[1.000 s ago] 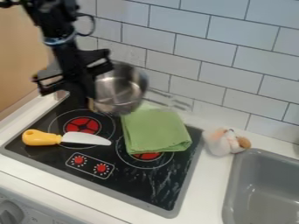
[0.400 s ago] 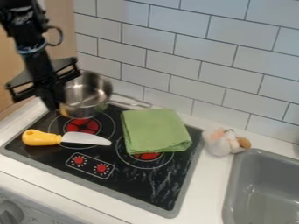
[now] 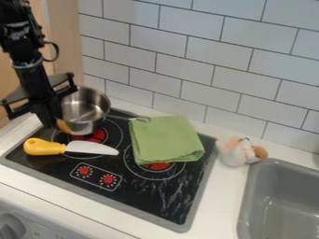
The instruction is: Move the silver pot to the left side of the left burner
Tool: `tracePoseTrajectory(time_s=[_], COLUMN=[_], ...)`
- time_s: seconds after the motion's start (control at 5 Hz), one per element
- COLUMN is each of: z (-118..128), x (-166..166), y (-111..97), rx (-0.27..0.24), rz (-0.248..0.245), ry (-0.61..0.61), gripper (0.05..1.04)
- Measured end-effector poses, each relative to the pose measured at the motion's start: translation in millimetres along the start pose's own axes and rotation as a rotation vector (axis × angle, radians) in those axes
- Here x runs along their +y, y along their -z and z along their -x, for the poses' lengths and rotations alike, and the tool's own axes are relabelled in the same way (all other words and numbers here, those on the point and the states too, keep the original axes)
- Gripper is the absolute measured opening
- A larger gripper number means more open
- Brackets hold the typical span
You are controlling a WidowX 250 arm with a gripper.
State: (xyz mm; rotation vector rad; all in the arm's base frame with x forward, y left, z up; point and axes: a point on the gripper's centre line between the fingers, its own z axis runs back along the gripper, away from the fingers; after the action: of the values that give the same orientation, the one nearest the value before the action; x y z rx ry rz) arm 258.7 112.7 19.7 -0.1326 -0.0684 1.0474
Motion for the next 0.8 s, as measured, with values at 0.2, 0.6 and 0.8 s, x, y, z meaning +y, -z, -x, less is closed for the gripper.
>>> tracePoseTrajectory(time_s=[0.2, 0.6, 0.8], z=[-1, -11, -13], x=[0, -3, -2], y=[4, 8, 8], rx=[0.000, -0.021, -0.031], rz=[-0.002, -0.003, -0.008], ry=[-0.009, -0.044, -0.103], gripper=[0.064, 0.092, 0.266])
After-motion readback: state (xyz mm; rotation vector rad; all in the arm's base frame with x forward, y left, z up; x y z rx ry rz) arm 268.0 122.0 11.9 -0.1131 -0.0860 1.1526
